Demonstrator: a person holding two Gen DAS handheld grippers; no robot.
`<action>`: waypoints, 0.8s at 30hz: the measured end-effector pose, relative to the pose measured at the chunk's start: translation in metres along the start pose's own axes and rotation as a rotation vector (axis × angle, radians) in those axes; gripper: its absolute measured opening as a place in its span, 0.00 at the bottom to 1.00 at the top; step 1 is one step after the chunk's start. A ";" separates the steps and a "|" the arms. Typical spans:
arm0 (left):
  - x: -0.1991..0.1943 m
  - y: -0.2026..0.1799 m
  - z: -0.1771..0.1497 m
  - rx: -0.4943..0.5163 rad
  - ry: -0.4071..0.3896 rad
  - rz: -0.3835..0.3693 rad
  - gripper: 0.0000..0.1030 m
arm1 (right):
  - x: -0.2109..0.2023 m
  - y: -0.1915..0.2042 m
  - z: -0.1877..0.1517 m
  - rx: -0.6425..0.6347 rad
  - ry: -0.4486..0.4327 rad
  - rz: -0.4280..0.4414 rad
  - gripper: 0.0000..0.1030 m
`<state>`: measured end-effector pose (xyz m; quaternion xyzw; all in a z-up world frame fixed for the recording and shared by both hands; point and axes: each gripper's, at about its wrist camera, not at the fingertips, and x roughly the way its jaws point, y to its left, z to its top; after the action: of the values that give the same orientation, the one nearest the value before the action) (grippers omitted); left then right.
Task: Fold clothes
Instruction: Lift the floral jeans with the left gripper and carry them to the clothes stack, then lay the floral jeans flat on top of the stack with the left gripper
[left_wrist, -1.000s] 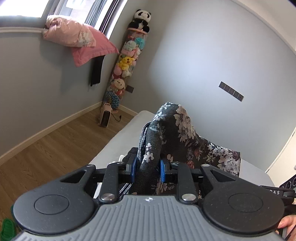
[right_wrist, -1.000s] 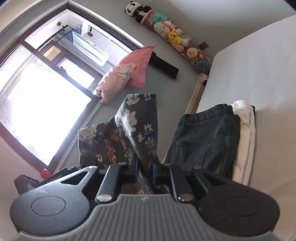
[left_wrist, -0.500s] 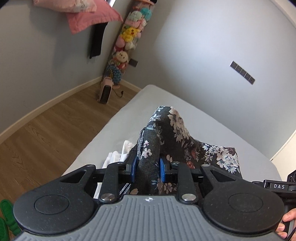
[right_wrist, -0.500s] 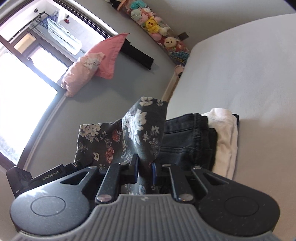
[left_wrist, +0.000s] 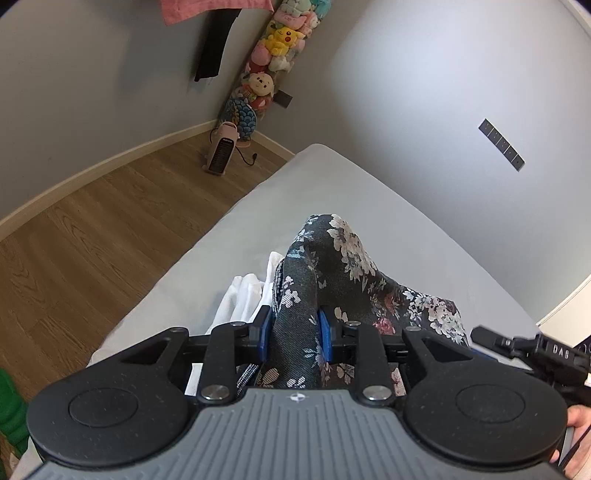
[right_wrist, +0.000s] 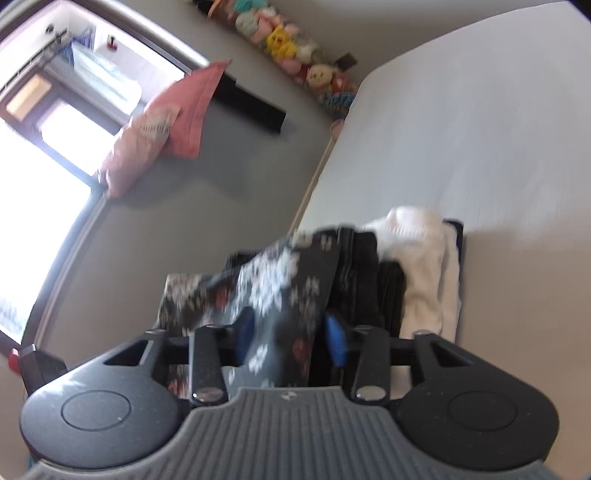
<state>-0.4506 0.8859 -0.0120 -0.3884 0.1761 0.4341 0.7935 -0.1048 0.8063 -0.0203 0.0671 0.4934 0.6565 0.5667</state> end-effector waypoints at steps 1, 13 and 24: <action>0.000 0.000 -0.001 0.005 -0.004 0.006 0.30 | 0.001 -0.002 0.004 0.016 -0.011 0.003 0.49; -0.010 -0.020 0.012 0.016 -0.029 -0.065 0.27 | -0.017 0.028 0.006 -0.134 -0.114 -0.046 0.12; 0.022 -0.003 -0.001 -0.005 0.024 0.017 0.33 | 0.017 0.001 -0.001 -0.117 -0.084 -0.152 0.14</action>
<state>-0.4351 0.8961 -0.0252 -0.3942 0.1879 0.4364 0.7867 -0.1118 0.8190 -0.0283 0.0240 0.4337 0.6359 0.6379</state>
